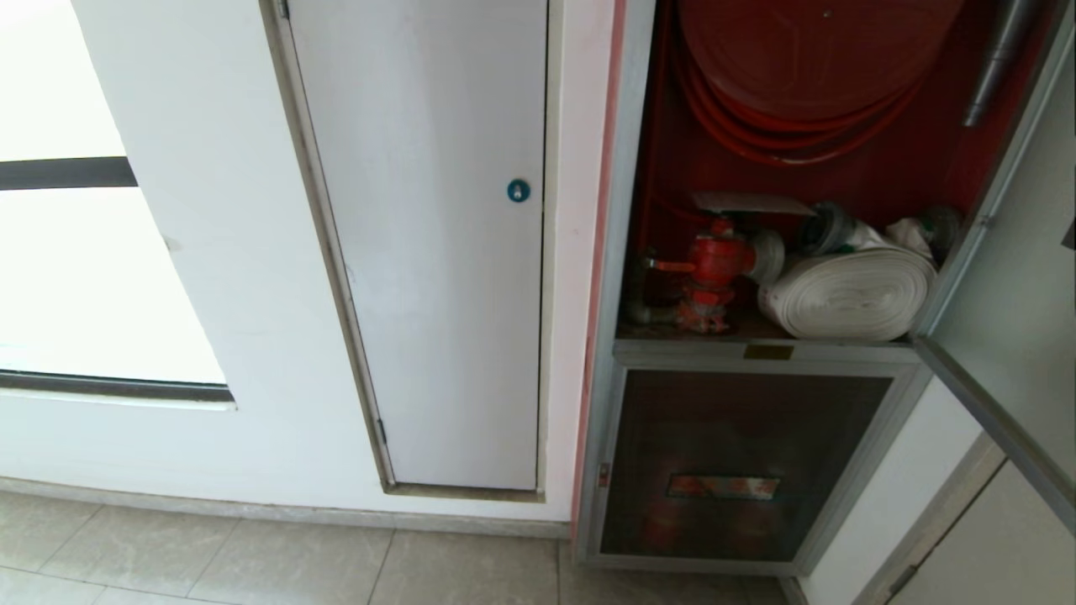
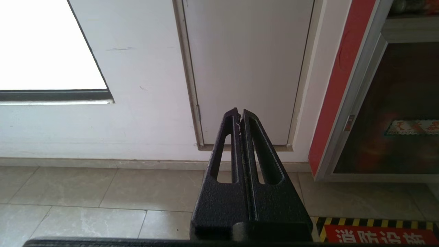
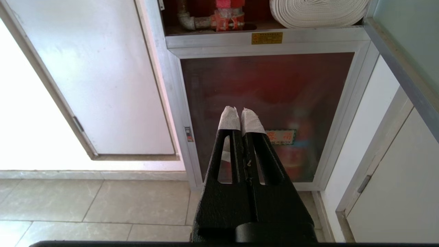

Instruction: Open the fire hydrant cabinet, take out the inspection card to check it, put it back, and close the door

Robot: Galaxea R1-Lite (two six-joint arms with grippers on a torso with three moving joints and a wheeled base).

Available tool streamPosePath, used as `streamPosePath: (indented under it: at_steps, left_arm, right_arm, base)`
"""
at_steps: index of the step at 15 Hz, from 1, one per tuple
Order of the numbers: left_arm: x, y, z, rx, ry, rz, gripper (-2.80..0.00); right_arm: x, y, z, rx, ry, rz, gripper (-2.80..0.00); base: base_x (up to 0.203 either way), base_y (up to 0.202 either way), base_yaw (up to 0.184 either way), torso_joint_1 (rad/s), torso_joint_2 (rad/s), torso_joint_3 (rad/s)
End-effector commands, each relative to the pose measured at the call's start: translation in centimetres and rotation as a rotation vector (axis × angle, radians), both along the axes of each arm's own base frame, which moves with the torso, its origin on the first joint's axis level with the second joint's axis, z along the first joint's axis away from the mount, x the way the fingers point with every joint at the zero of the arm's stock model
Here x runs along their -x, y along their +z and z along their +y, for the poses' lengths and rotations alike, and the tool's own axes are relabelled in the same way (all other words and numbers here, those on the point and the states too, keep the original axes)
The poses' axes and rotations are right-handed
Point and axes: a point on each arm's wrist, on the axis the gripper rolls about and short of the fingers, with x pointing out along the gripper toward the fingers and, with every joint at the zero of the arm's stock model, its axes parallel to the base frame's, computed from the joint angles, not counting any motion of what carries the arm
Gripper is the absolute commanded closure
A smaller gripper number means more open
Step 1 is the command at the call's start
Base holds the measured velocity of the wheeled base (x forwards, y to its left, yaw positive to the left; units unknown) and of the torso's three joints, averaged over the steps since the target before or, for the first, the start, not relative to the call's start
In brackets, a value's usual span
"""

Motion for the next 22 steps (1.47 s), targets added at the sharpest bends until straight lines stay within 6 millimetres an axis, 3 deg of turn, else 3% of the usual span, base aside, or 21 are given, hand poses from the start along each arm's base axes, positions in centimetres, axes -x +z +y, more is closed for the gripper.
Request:
streamPosePath:
  at_steps: [1,22]
  left_arm:
    - [-0.1,-0.33,0.0,0.001,0.0,0.013,0.0]
    - [-0.1,-0.33,0.0,0.001,0.0,0.013,0.0]
  right_arm:
    - [-0.02,-0.08,0.0,0.0,0.0,0.003,0.0]
    - [-0.03,-0.08,0.0,0.006,0.0,0.004,0.0]
  base:
    - [0.0,0.0,0.0,0.0,0.0,0.0]
    - [0.0,0.0,0.0,0.0,0.0,0.0]
